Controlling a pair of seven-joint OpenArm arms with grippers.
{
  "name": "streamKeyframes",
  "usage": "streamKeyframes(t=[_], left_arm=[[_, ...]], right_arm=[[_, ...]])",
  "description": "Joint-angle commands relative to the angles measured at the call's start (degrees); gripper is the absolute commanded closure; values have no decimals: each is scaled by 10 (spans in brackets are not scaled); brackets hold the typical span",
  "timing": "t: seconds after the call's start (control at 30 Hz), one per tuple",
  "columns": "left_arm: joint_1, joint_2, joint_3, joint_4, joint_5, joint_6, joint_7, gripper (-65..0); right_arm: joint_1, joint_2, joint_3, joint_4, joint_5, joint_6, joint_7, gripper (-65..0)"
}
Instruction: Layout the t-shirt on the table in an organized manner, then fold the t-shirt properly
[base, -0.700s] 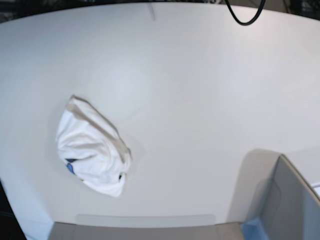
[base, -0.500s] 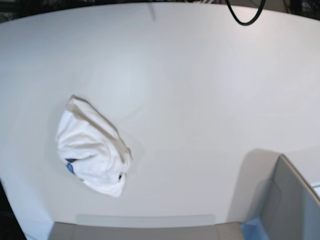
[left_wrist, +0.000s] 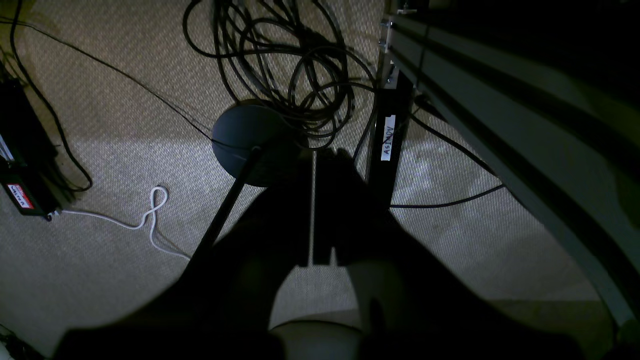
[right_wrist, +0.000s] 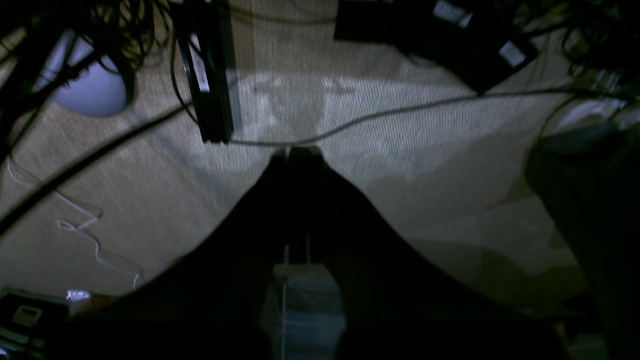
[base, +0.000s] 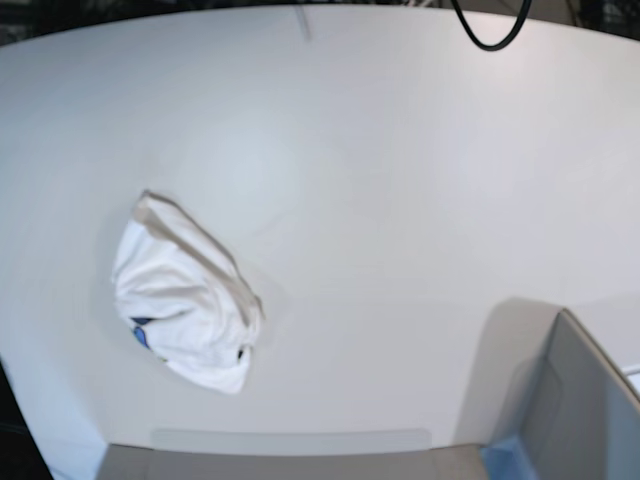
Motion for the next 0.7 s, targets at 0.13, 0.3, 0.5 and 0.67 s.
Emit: streamKeyframes(t=[0.13,0.3,0.5,0.67], left_arm=[[17,-10,-1,2,0,1,-35,0],[19,-16,-1,2,0,1,-36,0],[71,-40,-2,60,-1,1,-37,0],[145,-50,-2,147,-1,1,-37,0]], right_arm=[[-7,1,-1,1,1,2,1,-2],[-8,3,-1,1,1,2,1,-1],[-74,21,-2,93,1,2,2,-1],[-168,34,-2,229,1,2,2,-1]])
